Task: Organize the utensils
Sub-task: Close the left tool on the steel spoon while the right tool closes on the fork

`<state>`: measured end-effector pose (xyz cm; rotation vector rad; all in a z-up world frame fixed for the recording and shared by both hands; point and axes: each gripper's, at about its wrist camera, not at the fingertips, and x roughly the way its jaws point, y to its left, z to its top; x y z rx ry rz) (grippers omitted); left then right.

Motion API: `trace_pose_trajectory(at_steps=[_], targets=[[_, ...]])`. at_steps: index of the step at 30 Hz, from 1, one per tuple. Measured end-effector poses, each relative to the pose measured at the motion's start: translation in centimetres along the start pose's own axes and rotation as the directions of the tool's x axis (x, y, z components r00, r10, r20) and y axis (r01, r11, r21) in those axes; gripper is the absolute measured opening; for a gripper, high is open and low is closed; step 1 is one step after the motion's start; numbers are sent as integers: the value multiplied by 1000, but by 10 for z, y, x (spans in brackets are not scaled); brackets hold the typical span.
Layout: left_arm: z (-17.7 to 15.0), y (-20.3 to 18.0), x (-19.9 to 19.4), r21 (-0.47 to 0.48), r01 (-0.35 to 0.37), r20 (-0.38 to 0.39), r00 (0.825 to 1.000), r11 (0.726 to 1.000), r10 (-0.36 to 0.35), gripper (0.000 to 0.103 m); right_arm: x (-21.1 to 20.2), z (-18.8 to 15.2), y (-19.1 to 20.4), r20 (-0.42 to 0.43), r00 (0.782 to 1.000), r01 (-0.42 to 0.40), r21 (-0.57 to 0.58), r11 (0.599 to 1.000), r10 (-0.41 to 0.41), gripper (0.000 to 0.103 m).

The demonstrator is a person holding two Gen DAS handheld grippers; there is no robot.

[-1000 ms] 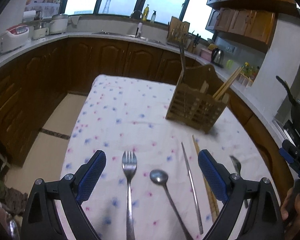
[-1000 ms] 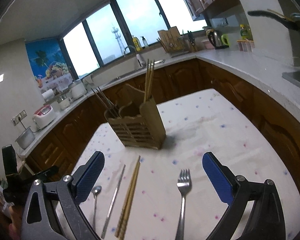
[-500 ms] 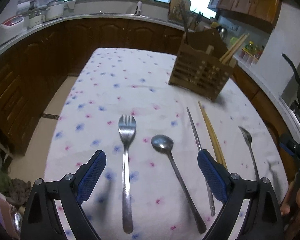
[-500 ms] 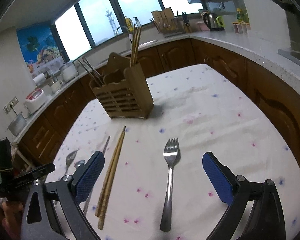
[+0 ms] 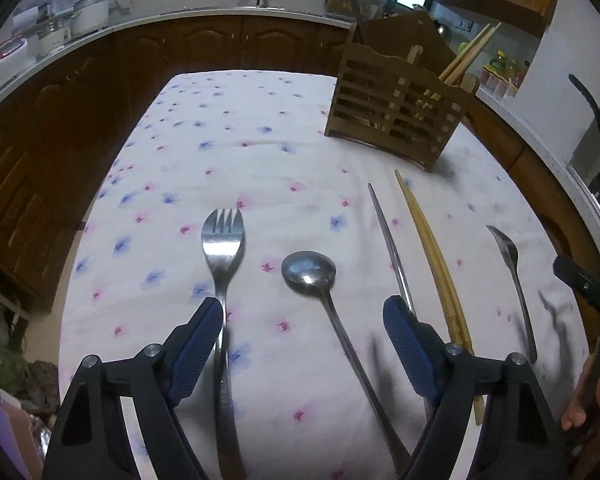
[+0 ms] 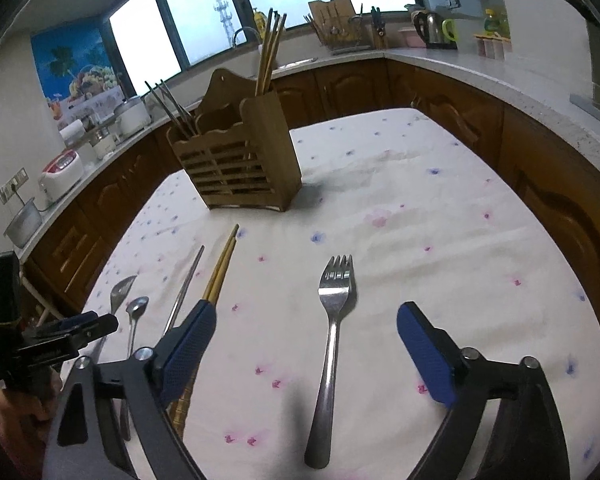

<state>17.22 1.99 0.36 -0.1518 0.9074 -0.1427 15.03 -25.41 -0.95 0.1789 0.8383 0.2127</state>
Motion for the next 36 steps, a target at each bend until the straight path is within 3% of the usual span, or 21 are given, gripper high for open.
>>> trace_pose_trajectory(at_steps=[9, 16, 19, 20, 21, 22, 29, 30, 31, 36], targets=[[4, -3, 24, 4, 3, -58, 998, 1000, -3, 62, 30, 0, -1, -70, 997, 33, -38, 999, -35, 74], [10, -8, 34, 25, -21, -52, 998, 999, 22, 59, 52, 4, -9, -105, 992, 61, -44, 997, -65, 58], [11, -15, 38, 56, -55, -51, 997, 997, 58, 52, 60, 6, -9, -123, 990, 64, -58, 996, -71, 45], [12, -16, 39, 65, -65, -48, 996, 996, 68, 47, 64, 5, -9, -131, 988, 69, -61, 996, -76, 39], [12, -18, 39, 70, -67, -46, 997, 995, 70, 38, 64, 6, -9, -125, 989, 76, -65, 995, -84, 25], [12, -18, 40, 72, -63, -44, 997, 995, 67, 32, 64, 6, -9, -128, 989, 71, -66, 995, -79, 23], [12, -9, 31, 44, 17, -24, 1000, 999, -16, 29, 54, 6, -7, -107, 993, 42, -55, 998, -48, 23], [12, -9, 27, 44, 28, -15, 1000, 999, -27, 14, 50, 7, -5, -101, 994, 36, -56, 998, -41, 23], [11, -9, 23, 45, 38, -12, 999, 998, -38, 6, 46, 7, -4, -94, 995, 29, -57, 998, -34, 23], [10, -8, 3, 61, 59, 26, 998, 996, -61, 2, 29, 15, 5, -51, 999, 6, -54, 999, -9, 22]])
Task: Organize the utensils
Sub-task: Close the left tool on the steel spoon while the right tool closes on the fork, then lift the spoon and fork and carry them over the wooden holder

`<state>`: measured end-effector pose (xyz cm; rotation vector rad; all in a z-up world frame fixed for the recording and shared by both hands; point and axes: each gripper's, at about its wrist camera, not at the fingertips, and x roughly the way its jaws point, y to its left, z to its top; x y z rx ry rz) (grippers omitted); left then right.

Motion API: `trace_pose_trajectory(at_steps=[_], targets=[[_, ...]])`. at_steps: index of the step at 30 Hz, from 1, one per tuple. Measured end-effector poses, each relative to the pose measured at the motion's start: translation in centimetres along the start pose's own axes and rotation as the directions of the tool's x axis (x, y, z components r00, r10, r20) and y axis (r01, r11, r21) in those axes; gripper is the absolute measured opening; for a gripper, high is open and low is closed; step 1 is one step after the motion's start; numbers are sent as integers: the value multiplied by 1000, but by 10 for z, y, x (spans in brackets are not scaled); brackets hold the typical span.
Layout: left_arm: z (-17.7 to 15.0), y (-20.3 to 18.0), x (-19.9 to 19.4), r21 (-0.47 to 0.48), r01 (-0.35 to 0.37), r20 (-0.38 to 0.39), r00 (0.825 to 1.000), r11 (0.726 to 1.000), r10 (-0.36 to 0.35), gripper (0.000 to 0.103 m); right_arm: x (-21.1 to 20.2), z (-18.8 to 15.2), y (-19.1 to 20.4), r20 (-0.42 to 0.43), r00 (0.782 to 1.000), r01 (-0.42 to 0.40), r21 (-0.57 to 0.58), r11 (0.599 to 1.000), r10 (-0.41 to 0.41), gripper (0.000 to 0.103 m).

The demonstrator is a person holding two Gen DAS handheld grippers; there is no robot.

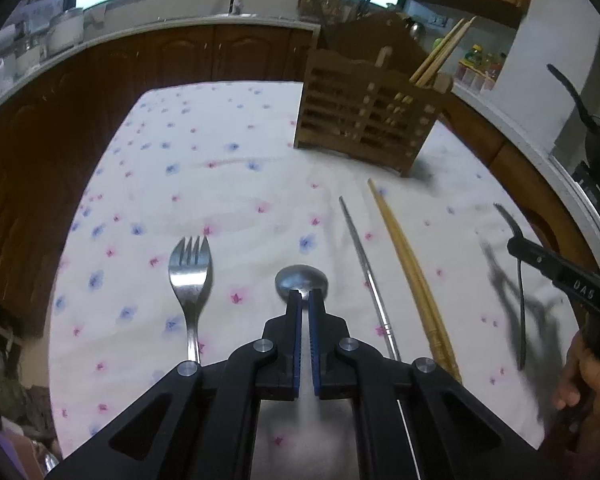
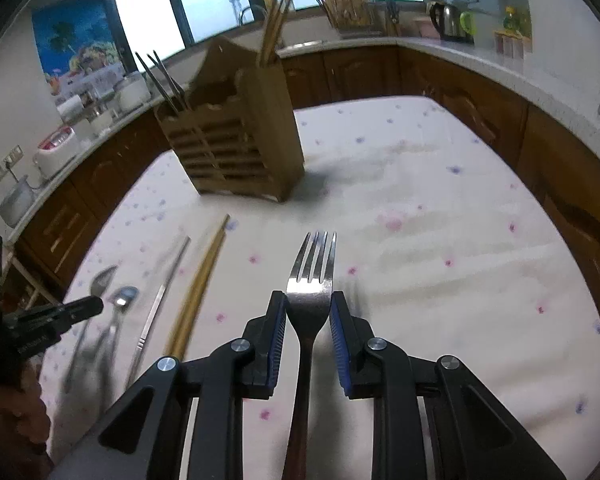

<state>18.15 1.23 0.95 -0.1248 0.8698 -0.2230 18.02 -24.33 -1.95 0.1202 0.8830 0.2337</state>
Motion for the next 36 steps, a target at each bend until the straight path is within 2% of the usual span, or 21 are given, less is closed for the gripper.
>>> trace_pose_trajectory(at_steps=[3, 5, 7, 9, 11, 13, 15, 16, 20, 23, 28, 36], targets=[[-2, 1, -8, 5, 5, 14, 1000, 1000, -5, 2, -13, 4, 6, 33, 999, -13, -4, 1000, 13, 22], [-4, 4, -7, -4, 1, -2, 1000, 1000, -1, 2, -20, 7, 11, 51, 998, -20, -10, 1000, 21, 22], [-5, 6, -2, -30, 15, -51, 999, 999, -17, 10, -24, 9, 15, 58, 998, -27, -19, 999, 28, 22], [-5, 5, 1, -44, 23, -60, 998, 999, -25, 35, -27, 9, 18, 65, 997, -29, -24, 999, 31, 22], [-5, 1, 5, -29, 6, -55, 998, 1000, -8, 42, -28, 8, 20, 68, 997, -35, -25, 999, 36, 22], [-3, -3, 12, -17, 0, -69, 998, 1000, -1, 41, -28, 8, 20, 66, 997, -35, -24, 999, 37, 22], [-1, -7, 22, 1, -8, -89, 996, 1000, 8, 26, -28, 8, 20, 64, 997, -36, -22, 999, 37, 22], [-1, -9, 29, 8, -10, -105, 994, 1000, 10, 22, -28, 8, 20, 64, 997, -37, -21, 999, 38, 22], [4, -15, 40, 40, -13, -89, 996, 999, 16, 7, -29, 8, 20, 63, 997, -41, -15, 999, 42, 22], [5, -14, 36, 29, 13, -68, 998, 999, -11, 2, -30, 8, 20, 65, 997, -47, -13, 999, 47, 22], [6, -10, 4, 15, 65, 22, 998, 998, -65, 1, -39, 11, 24, 95, 994, -61, -12, 998, 62, 22], [8, 0, -51, 2, 123, 145, 982, 992, -122, 1, -57, 22, 30, 150, 984, -96, -12, 995, 97, 21]])
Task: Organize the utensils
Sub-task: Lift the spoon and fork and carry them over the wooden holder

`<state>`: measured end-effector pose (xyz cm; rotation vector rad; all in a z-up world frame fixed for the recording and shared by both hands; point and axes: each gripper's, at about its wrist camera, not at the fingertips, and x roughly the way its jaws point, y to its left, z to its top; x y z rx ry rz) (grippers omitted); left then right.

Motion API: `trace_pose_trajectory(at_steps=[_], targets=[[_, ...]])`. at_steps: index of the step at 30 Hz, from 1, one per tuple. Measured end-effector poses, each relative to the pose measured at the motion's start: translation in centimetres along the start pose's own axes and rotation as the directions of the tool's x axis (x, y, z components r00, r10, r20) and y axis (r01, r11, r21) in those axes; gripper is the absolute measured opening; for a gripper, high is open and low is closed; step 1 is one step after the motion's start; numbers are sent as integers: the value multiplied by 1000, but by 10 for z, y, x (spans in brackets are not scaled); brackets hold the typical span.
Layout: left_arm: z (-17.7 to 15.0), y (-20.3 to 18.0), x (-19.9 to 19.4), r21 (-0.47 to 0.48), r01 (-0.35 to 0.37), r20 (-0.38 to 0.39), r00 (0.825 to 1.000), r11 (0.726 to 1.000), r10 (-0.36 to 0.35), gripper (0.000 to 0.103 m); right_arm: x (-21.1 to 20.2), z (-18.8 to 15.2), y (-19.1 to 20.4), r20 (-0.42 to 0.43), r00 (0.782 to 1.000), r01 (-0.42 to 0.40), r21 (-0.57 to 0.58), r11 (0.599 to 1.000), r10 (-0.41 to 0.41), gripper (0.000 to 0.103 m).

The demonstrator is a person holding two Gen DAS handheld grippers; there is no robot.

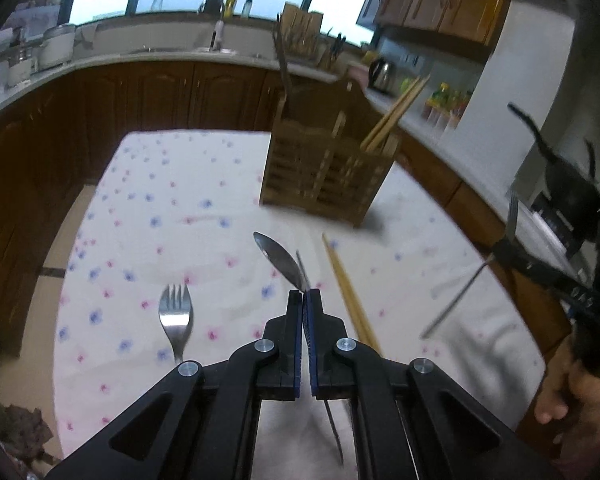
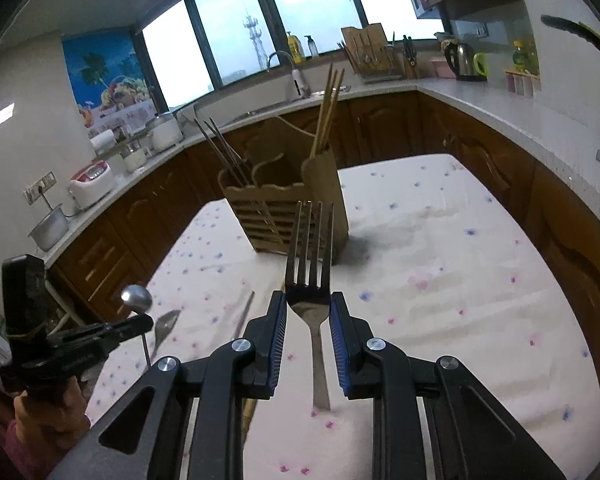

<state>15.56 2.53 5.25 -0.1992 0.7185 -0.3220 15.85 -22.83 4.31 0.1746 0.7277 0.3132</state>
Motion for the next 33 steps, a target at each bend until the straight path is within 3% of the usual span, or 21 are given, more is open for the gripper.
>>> trace_pose_trajectory(at_steps=[14, 33], targets=[[19, -2, -43, 25, 10, 130, 991, 1000, -13, 1, -11, 20, 4, 63, 997, -34, 9, 999, 33, 20], [51, -2, -37, 61, 12, 194, 981, 998, -23, 1, 0, 48, 4, 111, 991, -74, 20, 997, 71, 20]])
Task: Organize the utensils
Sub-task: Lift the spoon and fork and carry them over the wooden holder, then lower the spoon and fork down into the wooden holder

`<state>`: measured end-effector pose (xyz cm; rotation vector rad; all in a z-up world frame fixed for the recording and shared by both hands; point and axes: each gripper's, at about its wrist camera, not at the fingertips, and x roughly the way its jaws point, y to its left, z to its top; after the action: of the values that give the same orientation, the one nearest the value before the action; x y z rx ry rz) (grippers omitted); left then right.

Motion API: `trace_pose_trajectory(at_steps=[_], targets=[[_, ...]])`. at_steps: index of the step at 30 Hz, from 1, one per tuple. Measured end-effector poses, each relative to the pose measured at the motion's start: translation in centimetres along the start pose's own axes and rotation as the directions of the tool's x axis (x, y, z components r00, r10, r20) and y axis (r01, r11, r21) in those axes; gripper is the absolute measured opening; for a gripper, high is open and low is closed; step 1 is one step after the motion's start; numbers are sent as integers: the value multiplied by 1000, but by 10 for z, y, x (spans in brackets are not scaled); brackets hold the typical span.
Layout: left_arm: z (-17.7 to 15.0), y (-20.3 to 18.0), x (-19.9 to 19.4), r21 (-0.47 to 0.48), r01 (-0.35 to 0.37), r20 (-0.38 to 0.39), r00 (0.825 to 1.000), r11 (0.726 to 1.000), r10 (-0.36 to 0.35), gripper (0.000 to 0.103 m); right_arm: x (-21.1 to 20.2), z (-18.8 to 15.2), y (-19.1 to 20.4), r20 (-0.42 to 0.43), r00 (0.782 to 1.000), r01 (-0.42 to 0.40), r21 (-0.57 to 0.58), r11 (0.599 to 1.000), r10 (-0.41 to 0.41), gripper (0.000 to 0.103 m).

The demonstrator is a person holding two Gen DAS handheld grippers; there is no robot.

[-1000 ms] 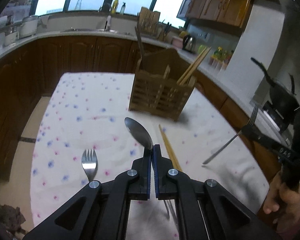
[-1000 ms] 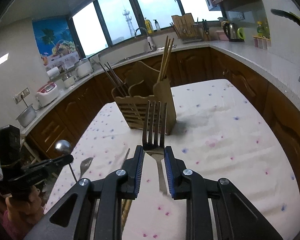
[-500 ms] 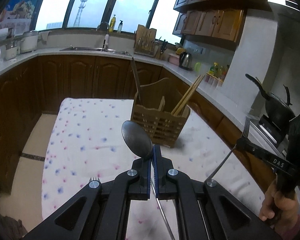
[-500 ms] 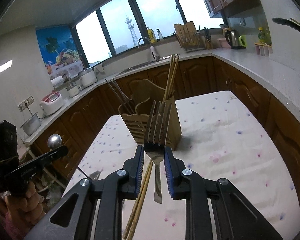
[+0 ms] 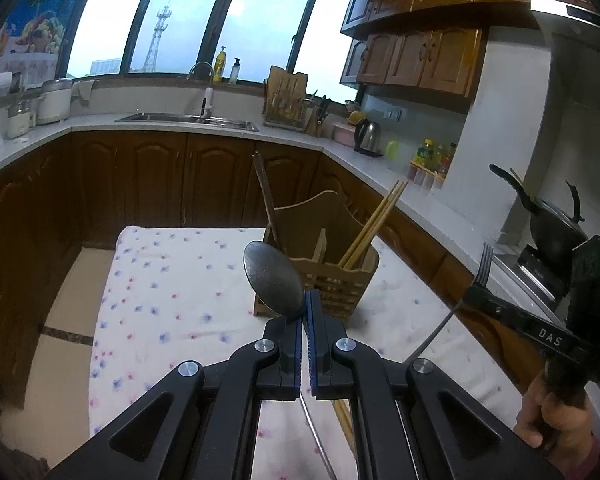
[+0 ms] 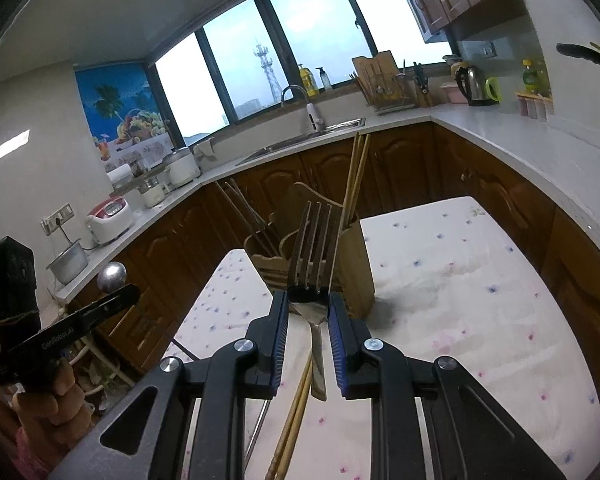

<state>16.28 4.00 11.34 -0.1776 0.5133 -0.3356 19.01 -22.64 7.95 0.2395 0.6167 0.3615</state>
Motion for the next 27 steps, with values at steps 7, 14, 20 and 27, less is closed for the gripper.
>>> trace_pose_trajectory(at_steps=[7, 14, 20, 27], targets=[[7, 5, 9, -3, -5, 9, 1000, 1000, 5, 1, 8, 6, 1, 6, 1000, -8, 0, 1000, 8, 20], [17, 10, 19, -14, -10, 28, 1000, 1000, 10, 1, 17, 19, 2, 19, 1000, -15, -3, 1000, 16, 20], [34, 12, 28, -11, -12, 68, 998, 1000, 13, 1, 24, 39, 7, 54, 998, -16, -19, 1000, 17, 20], [56, 12, 44, 14, -14, 118, 993, 1000, 12, 1, 38, 65, 8, 91, 996, -13, -31, 999, 16, 20]])
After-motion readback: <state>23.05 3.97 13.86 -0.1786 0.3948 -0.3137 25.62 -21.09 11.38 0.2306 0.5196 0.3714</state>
